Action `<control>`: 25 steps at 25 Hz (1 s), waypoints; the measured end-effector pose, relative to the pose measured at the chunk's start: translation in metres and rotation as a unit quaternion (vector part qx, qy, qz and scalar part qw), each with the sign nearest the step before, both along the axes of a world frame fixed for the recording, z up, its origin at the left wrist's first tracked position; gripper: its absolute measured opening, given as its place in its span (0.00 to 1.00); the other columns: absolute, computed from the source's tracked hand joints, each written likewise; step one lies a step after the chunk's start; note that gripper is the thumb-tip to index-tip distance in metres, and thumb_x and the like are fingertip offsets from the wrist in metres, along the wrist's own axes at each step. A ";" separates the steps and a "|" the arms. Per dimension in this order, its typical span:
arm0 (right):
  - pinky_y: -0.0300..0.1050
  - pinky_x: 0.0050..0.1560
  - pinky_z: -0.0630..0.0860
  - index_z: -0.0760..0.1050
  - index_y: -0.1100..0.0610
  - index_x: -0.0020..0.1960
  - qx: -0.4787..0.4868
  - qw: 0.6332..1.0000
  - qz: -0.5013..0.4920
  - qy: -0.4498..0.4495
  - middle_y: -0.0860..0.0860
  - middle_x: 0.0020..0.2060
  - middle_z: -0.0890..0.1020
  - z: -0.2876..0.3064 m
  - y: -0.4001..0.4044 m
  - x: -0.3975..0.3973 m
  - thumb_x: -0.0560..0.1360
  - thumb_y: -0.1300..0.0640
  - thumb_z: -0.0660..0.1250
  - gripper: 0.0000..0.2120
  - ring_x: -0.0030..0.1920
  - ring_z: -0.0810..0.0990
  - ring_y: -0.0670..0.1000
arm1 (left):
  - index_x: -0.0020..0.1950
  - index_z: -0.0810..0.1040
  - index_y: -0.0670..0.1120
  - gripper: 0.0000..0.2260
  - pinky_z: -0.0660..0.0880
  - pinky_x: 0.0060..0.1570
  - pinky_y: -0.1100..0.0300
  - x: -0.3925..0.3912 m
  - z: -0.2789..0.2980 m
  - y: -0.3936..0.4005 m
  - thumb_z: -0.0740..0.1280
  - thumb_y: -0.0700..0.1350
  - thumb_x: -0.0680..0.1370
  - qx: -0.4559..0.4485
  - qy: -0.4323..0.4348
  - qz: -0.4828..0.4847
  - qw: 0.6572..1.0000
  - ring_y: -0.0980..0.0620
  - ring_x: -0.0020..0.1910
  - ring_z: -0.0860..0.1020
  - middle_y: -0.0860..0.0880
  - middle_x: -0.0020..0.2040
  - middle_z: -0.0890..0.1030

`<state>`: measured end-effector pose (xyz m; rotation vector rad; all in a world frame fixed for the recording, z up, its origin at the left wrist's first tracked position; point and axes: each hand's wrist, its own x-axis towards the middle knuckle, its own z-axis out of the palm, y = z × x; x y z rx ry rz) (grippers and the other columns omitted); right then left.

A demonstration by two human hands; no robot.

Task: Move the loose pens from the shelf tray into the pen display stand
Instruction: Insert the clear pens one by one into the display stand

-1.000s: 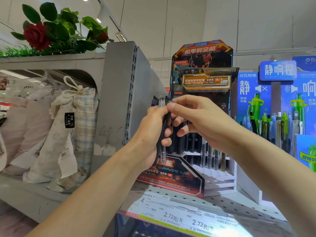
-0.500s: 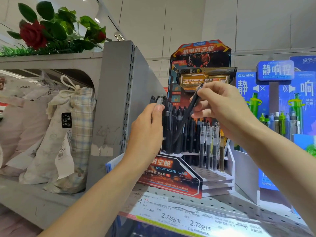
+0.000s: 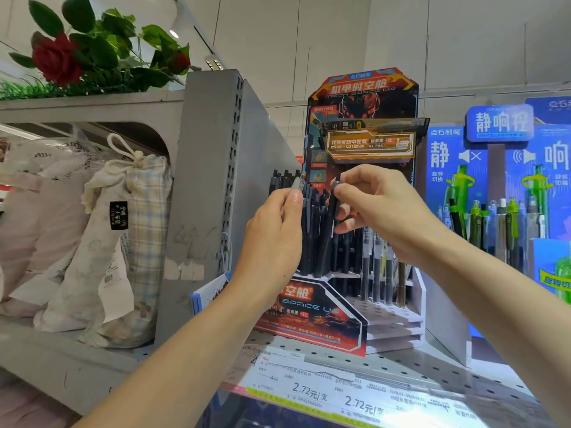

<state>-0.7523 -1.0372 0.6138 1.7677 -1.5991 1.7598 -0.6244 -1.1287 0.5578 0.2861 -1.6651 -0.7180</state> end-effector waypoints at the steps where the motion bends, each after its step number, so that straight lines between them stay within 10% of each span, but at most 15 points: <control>1: 0.54 0.41 0.86 0.80 0.59 0.53 0.010 1.000 0.003 0.000 0.52 0.35 0.82 -0.002 -0.001 0.000 0.81 0.61 0.67 0.04 0.34 0.81 0.49 | 0.56 0.76 0.56 0.15 0.66 0.35 0.63 0.000 0.000 0.000 0.52 0.58 0.85 0.002 0.003 -0.005 1.000 0.63 0.29 0.72 0.58 0.32 0.72; 19: 0.49 0.38 0.85 0.78 0.52 0.57 0.039 0.987 -0.079 0.136 0.52 0.39 0.83 -0.008 0.006 0.001 0.78 0.56 0.71 0.08 0.39 0.84 0.51 | 0.57 0.73 0.53 0.08 0.62 0.23 0.62 0.001 -0.002 0.013 0.55 0.47 0.84 0.109 0.070 -0.205 0.970 0.56 0.26 0.64 0.50 0.35 0.74; 25: 0.45 0.38 0.81 0.83 0.57 0.49 0.032 0.997 0.070 0.006 0.50 0.36 0.80 -0.008 0.030 0.001 0.80 0.52 0.69 0.09 0.35 0.76 0.46 | 0.60 0.71 0.49 0.05 0.66 0.22 0.66 -0.011 -0.001 0.027 0.61 0.44 0.84 0.082 0.070 -0.294 0.950 0.59 0.28 0.70 0.52 0.37 0.78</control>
